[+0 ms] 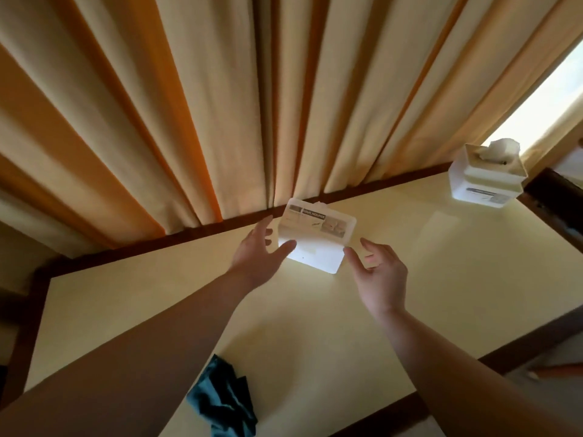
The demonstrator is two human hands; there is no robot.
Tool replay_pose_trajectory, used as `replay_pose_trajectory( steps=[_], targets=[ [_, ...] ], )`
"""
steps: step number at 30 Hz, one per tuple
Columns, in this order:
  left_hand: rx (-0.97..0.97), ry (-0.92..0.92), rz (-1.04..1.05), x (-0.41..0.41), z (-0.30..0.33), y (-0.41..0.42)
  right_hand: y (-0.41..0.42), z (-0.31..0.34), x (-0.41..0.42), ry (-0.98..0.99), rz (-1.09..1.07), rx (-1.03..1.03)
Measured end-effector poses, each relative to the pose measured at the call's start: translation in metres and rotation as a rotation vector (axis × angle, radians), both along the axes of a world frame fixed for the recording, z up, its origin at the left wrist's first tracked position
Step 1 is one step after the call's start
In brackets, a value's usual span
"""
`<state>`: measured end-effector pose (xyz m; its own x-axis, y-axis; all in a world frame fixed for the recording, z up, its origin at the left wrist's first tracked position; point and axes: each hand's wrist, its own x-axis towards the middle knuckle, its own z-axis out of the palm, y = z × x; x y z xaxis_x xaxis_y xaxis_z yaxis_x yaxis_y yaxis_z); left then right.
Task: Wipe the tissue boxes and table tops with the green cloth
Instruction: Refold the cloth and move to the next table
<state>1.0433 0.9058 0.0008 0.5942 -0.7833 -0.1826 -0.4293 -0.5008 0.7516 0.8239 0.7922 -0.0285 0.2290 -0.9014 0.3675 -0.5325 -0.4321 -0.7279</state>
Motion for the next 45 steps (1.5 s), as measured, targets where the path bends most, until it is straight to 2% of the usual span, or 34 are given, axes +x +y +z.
replay_pose_trajectory(
  steps=[5, 10, 13, 23, 33, 38, 45],
  targets=[
    [0.015, 0.051, 0.048, 0.009, 0.007, -0.043, -0.021, 0.012, 0.012, 0.067, -0.021, 0.289],
    [0.088, 0.203, 0.125, 0.02, 0.006, -0.067, -0.036, 0.015, 0.029, 0.128, 0.01, 0.589],
    [0.081, 0.24, 0.125, 0.026, -0.001, -0.068, -0.035, 0.019, 0.038, 0.118, 0.05, 0.655],
    [0.047, 0.233, 0.087, 0.038, 0.011, -0.004, -0.007, 0.034, 0.056, 0.114, 0.307, 0.616],
    [0.069, 0.171, 0.266, 0.084, 0.007, 0.142, 0.079, 0.046, 0.131, 0.219, 0.662, 0.541],
    [0.014, 0.15, 0.343, 0.103, 0.006, 0.223, 0.131, 0.048, 0.178, 0.273, 0.861, 0.491],
    [-0.013, 0.083, 0.519, 0.11, 0.01, 0.313, 0.198, 0.045, 0.244, 0.434, 1.003, 0.435]
  ],
)
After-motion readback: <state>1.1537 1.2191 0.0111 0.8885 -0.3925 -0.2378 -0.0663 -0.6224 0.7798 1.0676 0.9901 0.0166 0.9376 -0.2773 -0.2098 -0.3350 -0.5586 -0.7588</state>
